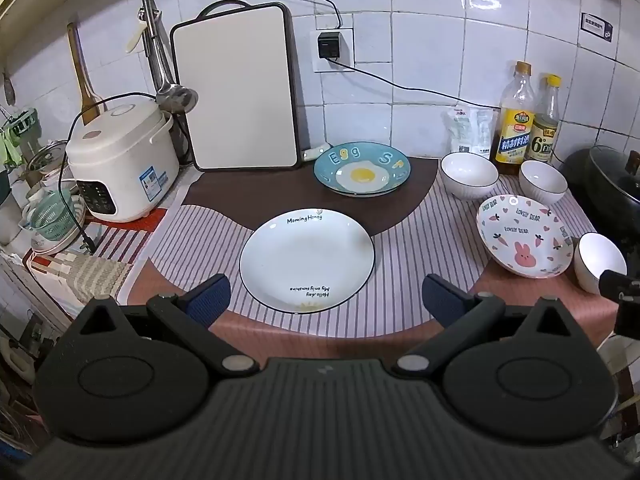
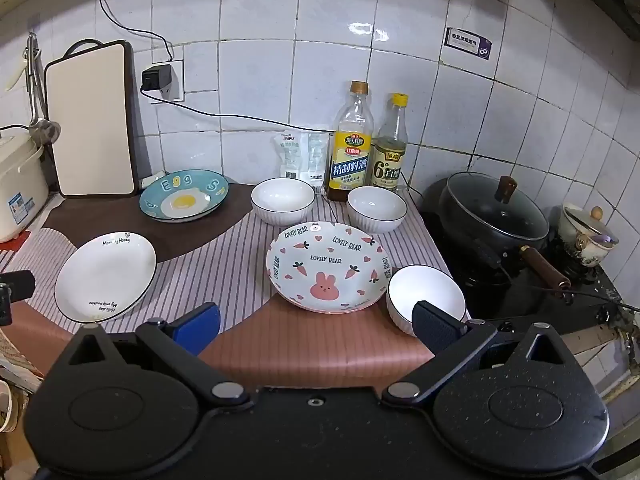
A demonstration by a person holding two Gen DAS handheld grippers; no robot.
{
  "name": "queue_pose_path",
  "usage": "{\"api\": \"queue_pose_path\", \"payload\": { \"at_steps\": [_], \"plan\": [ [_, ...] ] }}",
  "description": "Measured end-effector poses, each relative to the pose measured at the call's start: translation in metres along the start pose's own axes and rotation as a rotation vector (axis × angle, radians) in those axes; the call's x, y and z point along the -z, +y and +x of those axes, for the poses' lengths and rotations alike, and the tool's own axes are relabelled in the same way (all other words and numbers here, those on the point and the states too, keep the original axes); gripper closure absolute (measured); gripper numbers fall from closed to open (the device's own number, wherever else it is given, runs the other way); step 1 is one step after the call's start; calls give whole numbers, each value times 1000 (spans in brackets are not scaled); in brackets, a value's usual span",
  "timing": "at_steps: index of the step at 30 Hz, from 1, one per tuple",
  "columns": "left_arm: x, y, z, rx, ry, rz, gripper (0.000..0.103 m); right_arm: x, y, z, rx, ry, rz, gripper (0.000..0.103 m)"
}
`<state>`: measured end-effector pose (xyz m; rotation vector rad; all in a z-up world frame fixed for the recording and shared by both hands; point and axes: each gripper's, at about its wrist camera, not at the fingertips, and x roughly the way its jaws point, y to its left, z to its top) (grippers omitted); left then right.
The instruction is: Organize plates and bowls
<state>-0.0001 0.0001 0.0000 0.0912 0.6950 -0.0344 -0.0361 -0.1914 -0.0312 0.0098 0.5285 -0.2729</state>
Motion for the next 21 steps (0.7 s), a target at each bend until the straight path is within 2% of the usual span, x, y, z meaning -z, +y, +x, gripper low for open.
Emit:
{"api": "queue_pose_path", "payload": {
  "at_steps": [21],
  "plan": [
    [0,3,3,30,19,-24,0,-1,1,2,16,16,-1,0]
  ]
}}
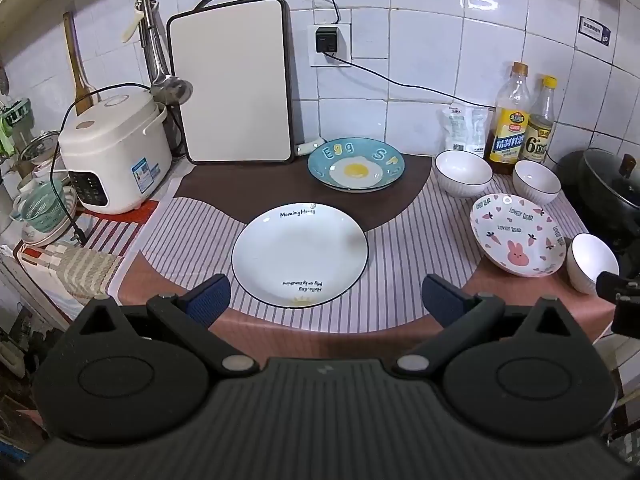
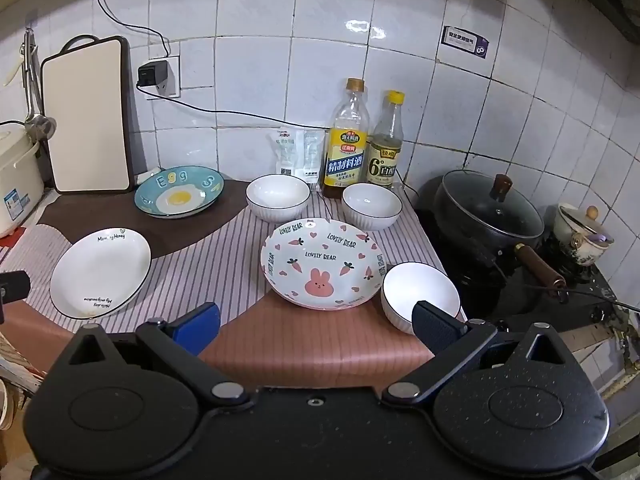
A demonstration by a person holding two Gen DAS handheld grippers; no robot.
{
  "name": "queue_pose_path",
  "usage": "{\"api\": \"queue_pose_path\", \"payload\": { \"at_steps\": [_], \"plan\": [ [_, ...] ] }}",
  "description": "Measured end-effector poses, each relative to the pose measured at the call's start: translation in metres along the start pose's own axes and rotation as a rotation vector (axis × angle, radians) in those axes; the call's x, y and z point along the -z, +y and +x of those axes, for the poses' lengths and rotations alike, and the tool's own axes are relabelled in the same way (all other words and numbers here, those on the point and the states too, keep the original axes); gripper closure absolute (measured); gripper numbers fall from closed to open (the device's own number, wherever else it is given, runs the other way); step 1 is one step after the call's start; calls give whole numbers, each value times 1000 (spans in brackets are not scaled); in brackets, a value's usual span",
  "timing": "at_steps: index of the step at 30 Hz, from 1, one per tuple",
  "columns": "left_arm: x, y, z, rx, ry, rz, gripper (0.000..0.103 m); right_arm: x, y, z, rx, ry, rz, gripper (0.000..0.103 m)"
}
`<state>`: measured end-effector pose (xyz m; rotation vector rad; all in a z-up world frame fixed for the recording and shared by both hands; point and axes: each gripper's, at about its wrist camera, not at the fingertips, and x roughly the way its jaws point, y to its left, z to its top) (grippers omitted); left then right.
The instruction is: Organize plates and bowls
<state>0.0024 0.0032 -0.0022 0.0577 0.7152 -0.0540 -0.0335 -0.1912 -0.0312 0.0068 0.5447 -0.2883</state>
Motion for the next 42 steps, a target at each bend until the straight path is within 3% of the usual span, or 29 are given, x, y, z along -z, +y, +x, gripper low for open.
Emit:
{"api": "queue_pose_path", "payload": {
  "at_steps": [23,42],
  "plan": [
    [3,2,10,12,10,-15,0,2,0,6,1,6,-9,0],
    [13,2,4,25,-38,-3,0,6,1,6,11,1,-4,0]
  ]
}}
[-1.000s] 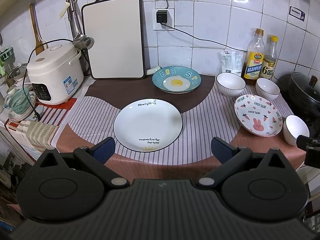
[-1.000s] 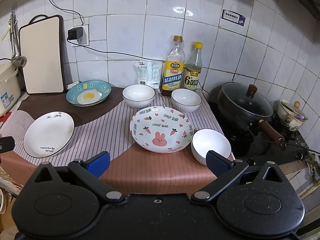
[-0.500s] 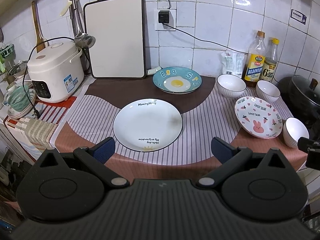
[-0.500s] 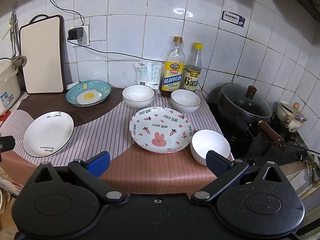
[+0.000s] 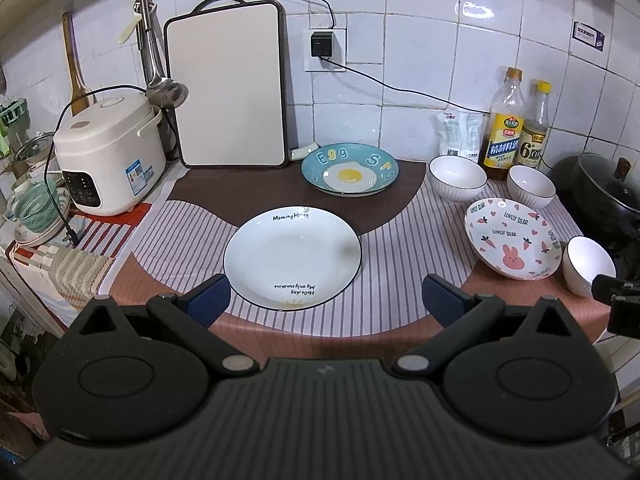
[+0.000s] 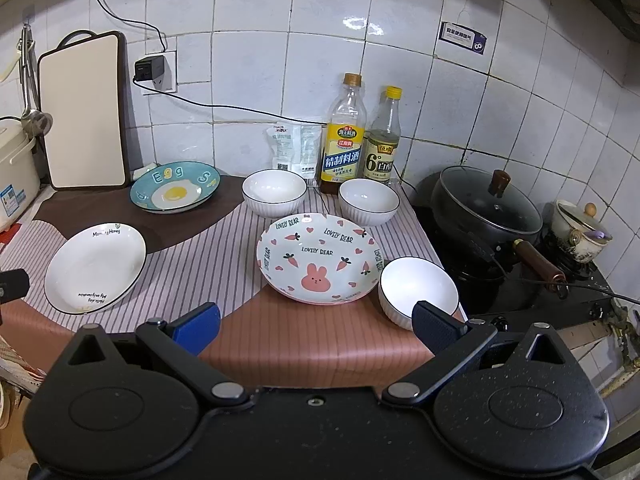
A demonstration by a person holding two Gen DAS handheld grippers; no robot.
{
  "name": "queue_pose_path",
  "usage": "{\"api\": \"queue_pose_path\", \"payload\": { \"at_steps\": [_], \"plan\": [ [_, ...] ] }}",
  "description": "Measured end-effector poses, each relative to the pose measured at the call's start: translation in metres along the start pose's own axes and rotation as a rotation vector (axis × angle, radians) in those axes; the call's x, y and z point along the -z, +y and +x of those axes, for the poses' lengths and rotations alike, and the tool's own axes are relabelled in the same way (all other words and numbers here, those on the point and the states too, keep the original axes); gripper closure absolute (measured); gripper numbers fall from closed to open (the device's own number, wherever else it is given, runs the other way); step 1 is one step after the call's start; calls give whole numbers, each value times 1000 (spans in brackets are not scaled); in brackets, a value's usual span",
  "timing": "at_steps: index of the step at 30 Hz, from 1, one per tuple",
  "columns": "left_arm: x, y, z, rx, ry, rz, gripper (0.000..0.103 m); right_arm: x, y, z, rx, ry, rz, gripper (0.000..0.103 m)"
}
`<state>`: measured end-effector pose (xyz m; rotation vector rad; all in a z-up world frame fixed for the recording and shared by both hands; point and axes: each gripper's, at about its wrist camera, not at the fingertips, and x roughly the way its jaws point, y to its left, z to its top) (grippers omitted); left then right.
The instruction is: Organize plates and bowls
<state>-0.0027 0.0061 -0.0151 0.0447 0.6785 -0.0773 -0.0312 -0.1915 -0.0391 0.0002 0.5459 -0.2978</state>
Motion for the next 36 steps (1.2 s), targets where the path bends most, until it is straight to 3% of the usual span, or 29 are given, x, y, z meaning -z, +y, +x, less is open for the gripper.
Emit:
{"api": "queue_pose_path", "payload": {
  "at_steps": [21,25,30,36],
  "plan": [
    [-8,11,-2,54,9,6,0,0,3,-6,-13,-22,-17,0],
    [-16,23,-5,69,-27,20,0,-3,6,-9,-81,-78,-30,0],
    [-31,51,1,20,-77,1,1,-12,21,-4,-211,-187,-55,0],
    [-40,92,38,4,-37,-49,2,-18,62,25,-402,-306,-126,0]
  ]
}}
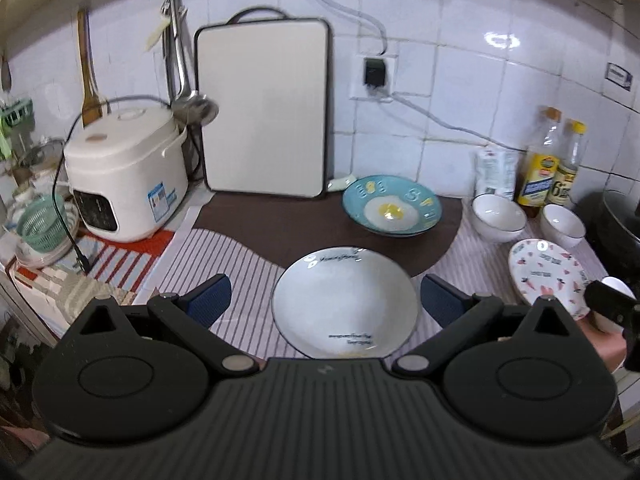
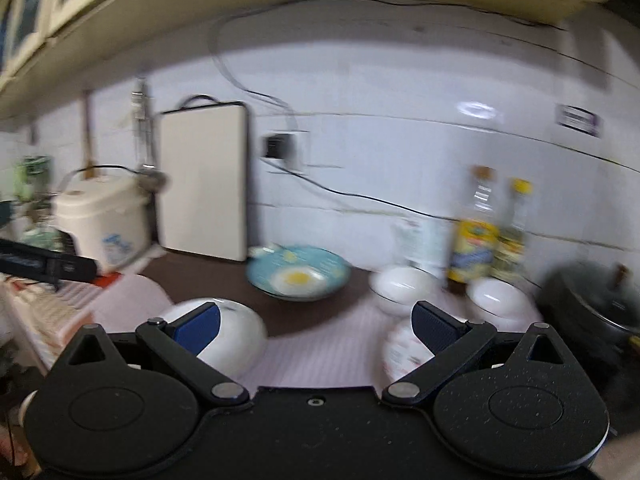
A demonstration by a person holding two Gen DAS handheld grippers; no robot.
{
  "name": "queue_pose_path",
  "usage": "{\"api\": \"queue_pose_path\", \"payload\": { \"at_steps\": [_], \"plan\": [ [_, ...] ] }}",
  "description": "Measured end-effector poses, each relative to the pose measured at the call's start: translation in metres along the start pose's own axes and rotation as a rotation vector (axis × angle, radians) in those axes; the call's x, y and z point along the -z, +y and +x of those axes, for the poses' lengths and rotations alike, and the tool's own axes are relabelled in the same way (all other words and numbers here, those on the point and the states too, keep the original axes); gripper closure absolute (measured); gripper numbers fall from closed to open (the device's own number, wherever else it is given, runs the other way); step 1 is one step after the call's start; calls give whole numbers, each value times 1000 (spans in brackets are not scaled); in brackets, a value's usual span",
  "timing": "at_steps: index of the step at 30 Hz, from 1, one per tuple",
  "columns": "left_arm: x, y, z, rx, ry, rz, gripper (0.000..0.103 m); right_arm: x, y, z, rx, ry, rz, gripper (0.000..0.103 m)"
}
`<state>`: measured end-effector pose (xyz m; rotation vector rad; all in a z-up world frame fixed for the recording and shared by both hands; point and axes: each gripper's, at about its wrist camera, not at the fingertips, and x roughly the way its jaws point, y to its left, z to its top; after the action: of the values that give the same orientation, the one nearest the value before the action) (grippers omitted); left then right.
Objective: Organize plates and bowls
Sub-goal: 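Move both grippers to the white Morning Honey plate and close on its rim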
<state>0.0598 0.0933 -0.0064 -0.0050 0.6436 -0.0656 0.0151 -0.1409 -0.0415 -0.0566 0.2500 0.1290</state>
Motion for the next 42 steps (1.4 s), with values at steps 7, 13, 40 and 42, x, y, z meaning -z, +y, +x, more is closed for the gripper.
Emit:
{"api": "queue_pose_path", "payload": {
  "at_steps": [7,13,40,42],
  "plan": [
    [19,37,60,-32,-1,-26,9,18,39,77,-152,56,-41,12],
    [30,56,124,-17,107,-87,15,45,49,139,-183,137,67,16],
    [61,78,231,108,325,-231,85,95,26,229,-235,342,286,84],
    [61,81,232,117,322,-262,84,95,26,232,-237,348,292,84]
  ]
}}
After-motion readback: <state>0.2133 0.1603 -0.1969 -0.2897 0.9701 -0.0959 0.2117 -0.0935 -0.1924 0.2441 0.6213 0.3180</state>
